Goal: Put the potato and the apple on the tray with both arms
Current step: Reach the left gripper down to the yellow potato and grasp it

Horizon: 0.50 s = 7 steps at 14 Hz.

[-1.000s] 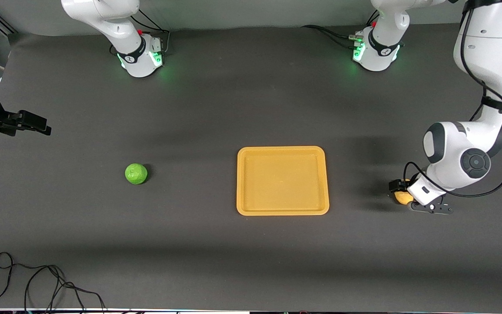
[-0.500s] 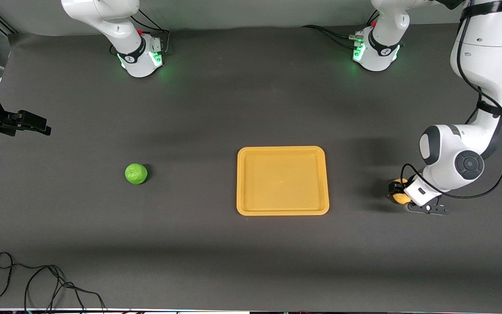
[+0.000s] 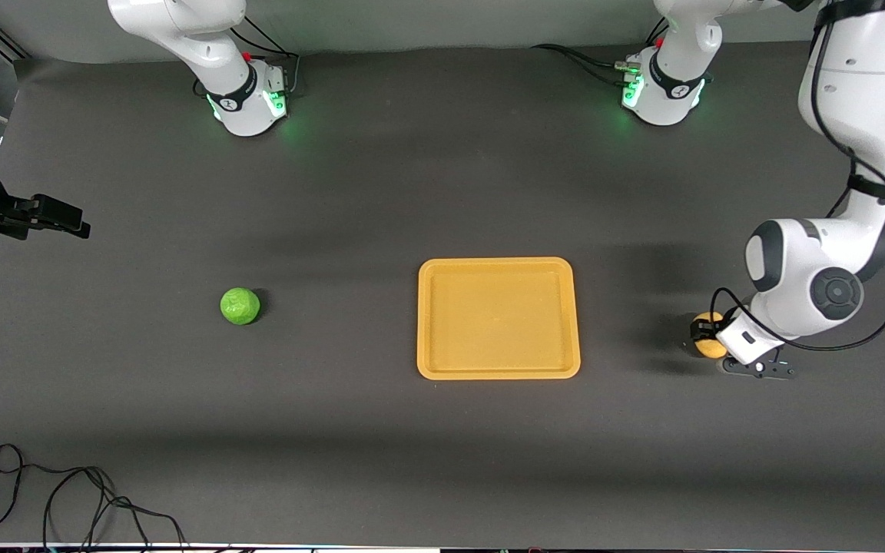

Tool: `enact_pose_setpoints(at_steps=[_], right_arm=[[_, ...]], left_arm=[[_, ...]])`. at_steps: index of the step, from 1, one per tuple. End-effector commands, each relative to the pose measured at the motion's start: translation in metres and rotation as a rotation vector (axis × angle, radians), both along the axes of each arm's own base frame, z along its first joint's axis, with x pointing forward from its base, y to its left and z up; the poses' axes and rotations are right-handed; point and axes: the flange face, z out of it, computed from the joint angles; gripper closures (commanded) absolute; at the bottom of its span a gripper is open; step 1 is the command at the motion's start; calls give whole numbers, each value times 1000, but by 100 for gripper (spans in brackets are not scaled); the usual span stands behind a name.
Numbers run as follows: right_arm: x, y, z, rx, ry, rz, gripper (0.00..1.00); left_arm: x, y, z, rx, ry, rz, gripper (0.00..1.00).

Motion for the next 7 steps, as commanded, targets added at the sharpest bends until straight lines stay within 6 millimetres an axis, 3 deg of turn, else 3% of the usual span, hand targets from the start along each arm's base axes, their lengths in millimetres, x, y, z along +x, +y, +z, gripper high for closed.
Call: enact_pose_setpoints(at_steps=[1, 4, 5, 7], right_arm=[[-1, 0, 4, -3, -6, -9, 0], [-8, 2, 5, 1, -42, -4, 0], [-16, 11, 3, 4, -58, 11, 0], [-27, 34, -2, 8, -64, 40, 0]], left_arm=[[8, -14, 86, 7, 46, -26, 100], [13, -70, 178, -26, 79, -74, 100], [14, -90, 196, -31, 77, -60, 100], [8, -143, 206, -40, 61, -106, 100]])
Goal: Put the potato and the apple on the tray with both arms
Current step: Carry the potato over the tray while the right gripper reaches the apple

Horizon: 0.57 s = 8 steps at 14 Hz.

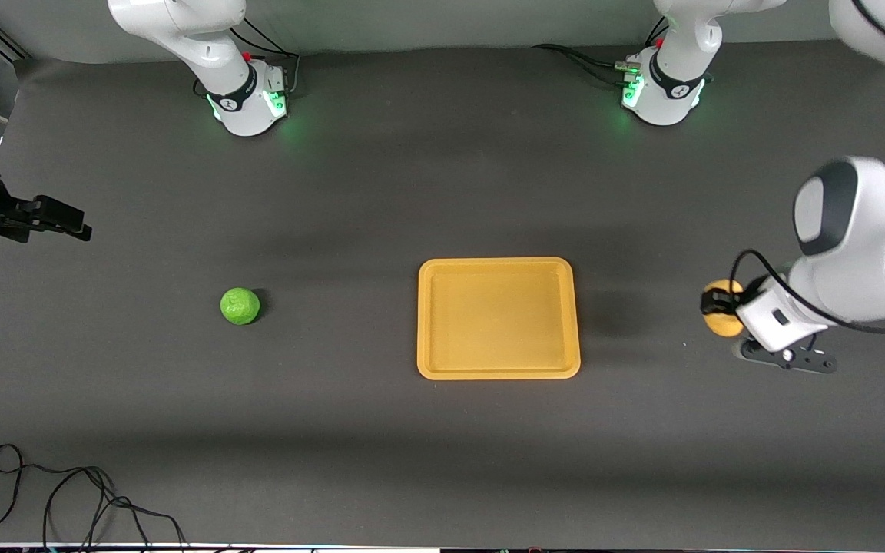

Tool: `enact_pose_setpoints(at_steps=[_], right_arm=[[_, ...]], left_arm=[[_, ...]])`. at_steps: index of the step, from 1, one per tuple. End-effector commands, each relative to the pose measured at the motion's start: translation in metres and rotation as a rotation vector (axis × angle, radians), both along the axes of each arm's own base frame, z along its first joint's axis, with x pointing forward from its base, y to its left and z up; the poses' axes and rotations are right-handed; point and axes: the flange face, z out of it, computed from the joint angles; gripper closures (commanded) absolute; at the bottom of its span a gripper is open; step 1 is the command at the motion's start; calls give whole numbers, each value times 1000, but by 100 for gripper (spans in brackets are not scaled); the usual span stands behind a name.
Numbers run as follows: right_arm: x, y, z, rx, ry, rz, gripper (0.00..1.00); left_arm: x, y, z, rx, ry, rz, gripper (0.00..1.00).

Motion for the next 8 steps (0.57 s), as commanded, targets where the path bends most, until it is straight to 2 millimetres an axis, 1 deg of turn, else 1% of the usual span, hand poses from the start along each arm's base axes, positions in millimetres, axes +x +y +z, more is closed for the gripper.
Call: enact_pose_setpoints(at_steps=[1, 2, 3, 5, 6, 7, 8], right_arm=[[-23, 29, 0, 5, -25, 29, 0], [-23, 41, -2, 5, -22, 52, 0], [-24, 47, -4, 6, -15, 63, 0], [-27, 49, -7, 7, -6, 68, 0], [-30, 54, -4, 8, -9, 77, 0], [-32, 66, -5, 9, -6, 100, 0], [-34, 68, -4, 9, -6, 105, 0]], left_arm=[[-4, -69, -1, -20, 3, -16, 100], [-4, -91, -13, -17, -2, 39, 100], [-7, -115, -27, -10, 1, 92, 100], [-13, -158, -53, -21, -8, 93, 100], [-17, -171, -69, -20, -6, 87, 100], [-19, -178, -90, -15, -10, 127, 100], [-26, -187, -112, -15, -17, 150, 100]])
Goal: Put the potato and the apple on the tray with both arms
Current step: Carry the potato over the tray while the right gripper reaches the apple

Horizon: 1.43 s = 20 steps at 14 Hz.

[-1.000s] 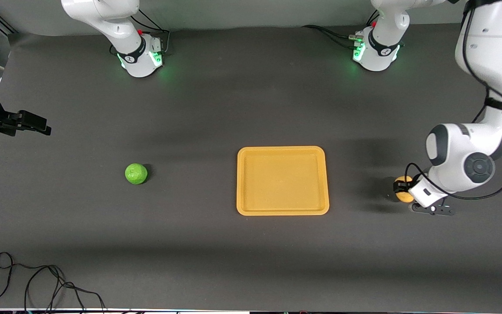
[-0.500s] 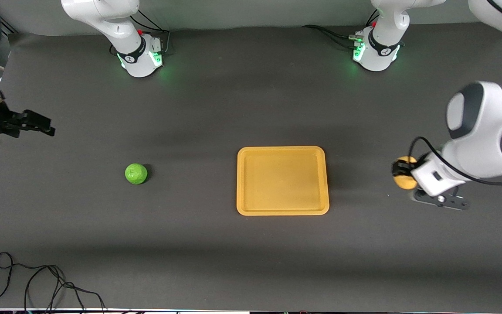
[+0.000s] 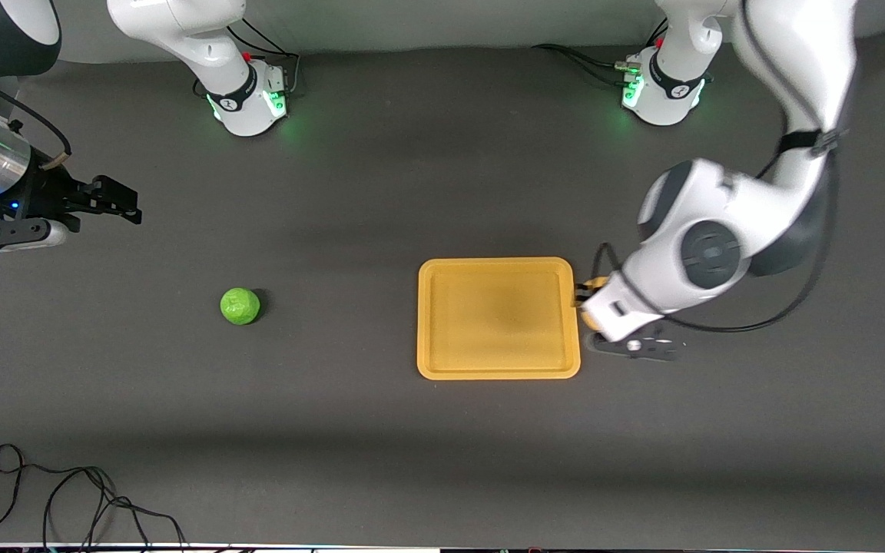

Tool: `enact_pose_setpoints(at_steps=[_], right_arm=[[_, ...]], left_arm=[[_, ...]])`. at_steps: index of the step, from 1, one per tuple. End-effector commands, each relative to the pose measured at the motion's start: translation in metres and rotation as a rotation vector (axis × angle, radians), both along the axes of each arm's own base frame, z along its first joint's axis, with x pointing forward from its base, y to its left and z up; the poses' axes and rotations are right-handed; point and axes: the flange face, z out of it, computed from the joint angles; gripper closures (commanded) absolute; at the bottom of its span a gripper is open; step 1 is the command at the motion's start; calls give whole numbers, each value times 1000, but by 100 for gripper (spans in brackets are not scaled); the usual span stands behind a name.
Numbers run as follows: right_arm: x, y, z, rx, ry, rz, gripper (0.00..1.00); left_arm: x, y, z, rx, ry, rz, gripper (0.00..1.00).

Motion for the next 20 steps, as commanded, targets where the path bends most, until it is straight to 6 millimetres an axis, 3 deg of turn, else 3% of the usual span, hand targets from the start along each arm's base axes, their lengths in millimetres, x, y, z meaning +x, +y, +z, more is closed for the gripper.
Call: enact_pose_setpoints(at_steps=[1, 4, 7, 12, 17, 19, 20], right_arm=[[-15, 10, 0, 6, -7, 8, 0], [-13, 9, -27, 3, 0, 6, 0], [-11, 8, -78, 4, -18, 4, 0], [-11, 10, -166, 9, -106, 1, 0], [7, 12, -253, -3, -136, -6, 0], [5, 11, -282, 3, -157, -19, 0], [3, 11, -294, 1, -161, -20, 0]], left_arm=[[-16, -22, -45, 6, -40, 42, 100], [-27, -25, -93, 9, -77, 27, 100], [-33, -29, -115, -4, -88, 25, 100], [-38, -34, -129, 7, -65, 88, 100], [-37, -34, -137, 9, -69, 85, 100], [-37, -33, -140, 9, -68, 85, 100], [-38, -33, -140, 10, -67, 85, 91]])
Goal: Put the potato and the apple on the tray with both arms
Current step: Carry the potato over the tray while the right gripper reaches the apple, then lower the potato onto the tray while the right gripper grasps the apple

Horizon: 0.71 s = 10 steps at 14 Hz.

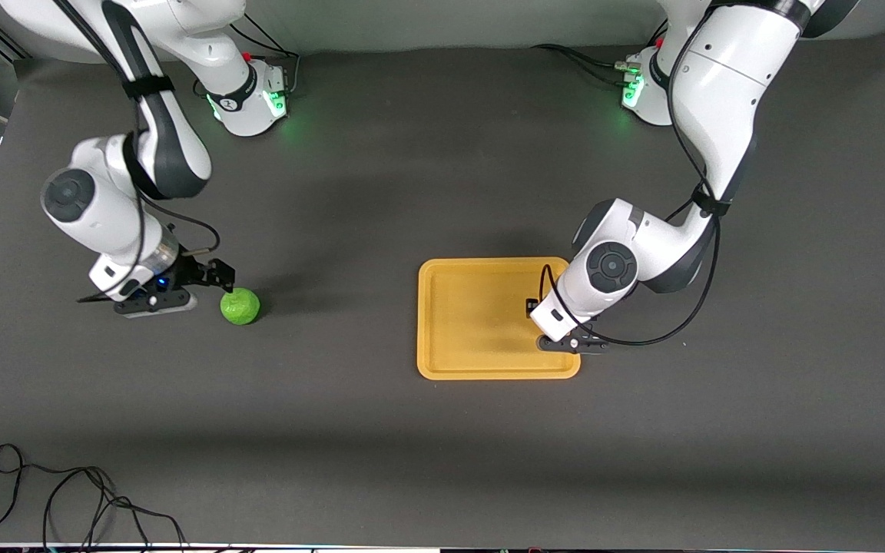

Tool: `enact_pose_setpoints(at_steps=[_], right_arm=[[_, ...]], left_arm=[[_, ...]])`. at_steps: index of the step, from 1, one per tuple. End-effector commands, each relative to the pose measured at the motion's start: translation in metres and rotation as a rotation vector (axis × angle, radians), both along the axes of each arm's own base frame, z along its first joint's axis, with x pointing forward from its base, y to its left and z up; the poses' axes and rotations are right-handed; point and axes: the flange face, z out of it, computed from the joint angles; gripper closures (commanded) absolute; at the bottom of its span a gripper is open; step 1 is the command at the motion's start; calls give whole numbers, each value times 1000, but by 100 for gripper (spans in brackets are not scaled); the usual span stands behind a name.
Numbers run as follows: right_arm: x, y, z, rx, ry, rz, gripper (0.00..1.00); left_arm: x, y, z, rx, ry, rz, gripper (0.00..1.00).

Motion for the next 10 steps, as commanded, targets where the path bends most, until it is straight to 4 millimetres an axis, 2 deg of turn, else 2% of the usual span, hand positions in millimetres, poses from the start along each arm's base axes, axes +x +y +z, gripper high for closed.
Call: enact_pose_setpoints(at_steps=[1, 2, 3, 4, 7, 10], right_arm=[[-6, 0, -31, 6, -18, -26, 0], [-10, -1, -41, 5, -32, -28, 0], [-14, -2, -55, 3, -45, -28, 0], [-16, -3, -66, 0, -56, -28, 0], [-18, -4, -89, -8, -45, -28, 0], [-19, -4, -106, -11, -38, -30, 0]], left_arm=[[-2, -1, -2, 15, -17, 13, 66], [-2, -1, -3, 14, -16, 14, 36], [-1, 0, -2, 13, -19, 15, 10], [0, 2, -2, 13, -19, 17, 1], [0, 3, -4, 15, -15, 20, 0], [1, 5, 7, 19, -17, 22, 0]])
